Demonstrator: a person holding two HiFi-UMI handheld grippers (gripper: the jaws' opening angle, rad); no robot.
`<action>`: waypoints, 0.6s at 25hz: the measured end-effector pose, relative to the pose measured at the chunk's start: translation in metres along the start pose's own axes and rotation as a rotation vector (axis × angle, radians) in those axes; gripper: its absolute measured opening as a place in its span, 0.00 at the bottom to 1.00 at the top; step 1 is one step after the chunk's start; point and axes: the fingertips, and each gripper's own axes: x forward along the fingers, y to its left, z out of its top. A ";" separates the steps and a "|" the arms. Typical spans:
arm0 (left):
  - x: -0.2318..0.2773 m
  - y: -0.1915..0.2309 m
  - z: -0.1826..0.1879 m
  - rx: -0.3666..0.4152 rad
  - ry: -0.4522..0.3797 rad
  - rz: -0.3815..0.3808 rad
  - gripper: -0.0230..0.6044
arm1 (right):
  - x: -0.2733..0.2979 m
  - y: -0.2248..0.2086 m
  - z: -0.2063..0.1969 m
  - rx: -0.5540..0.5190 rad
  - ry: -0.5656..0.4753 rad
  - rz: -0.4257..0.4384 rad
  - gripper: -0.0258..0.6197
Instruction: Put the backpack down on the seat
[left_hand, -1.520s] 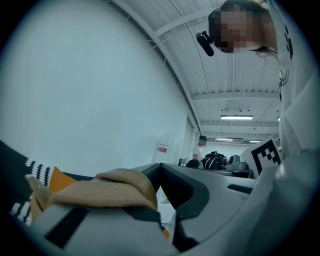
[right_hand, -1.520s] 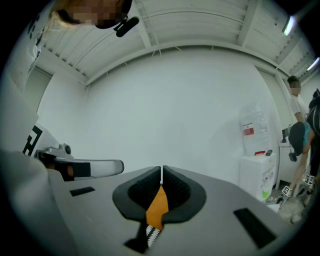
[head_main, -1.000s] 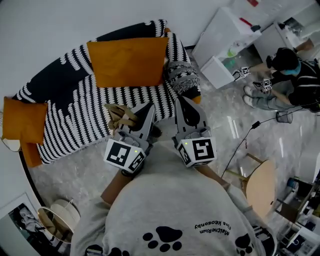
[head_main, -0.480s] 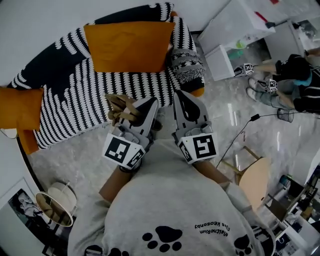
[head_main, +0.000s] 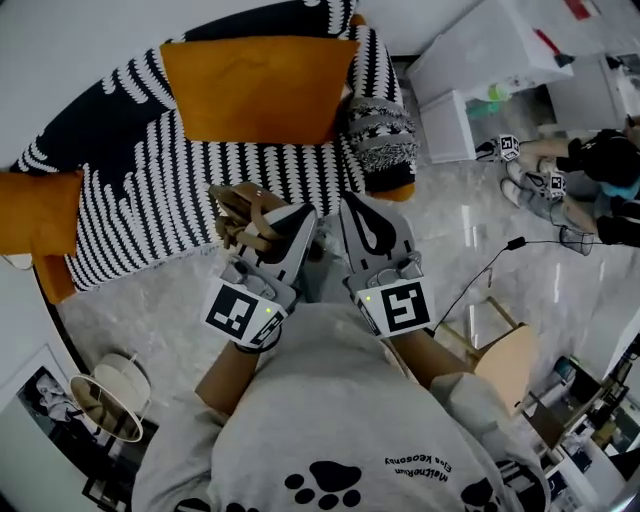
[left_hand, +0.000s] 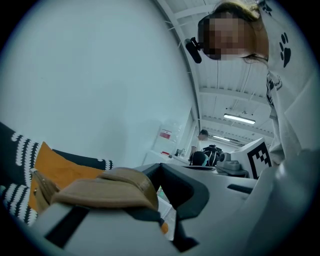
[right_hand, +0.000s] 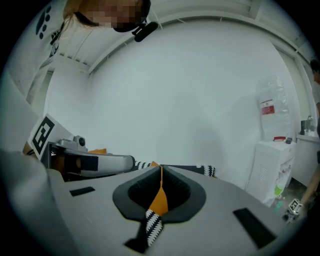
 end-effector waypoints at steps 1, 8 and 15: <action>0.004 0.004 -0.006 -0.002 0.006 0.001 0.07 | 0.004 -0.003 -0.007 0.002 0.007 0.005 0.10; 0.029 0.036 -0.056 -0.032 0.045 0.012 0.07 | 0.031 -0.021 -0.065 0.030 0.067 0.044 0.10; 0.054 0.063 -0.096 -0.071 0.068 0.040 0.07 | 0.061 -0.042 -0.094 0.083 0.057 0.048 0.10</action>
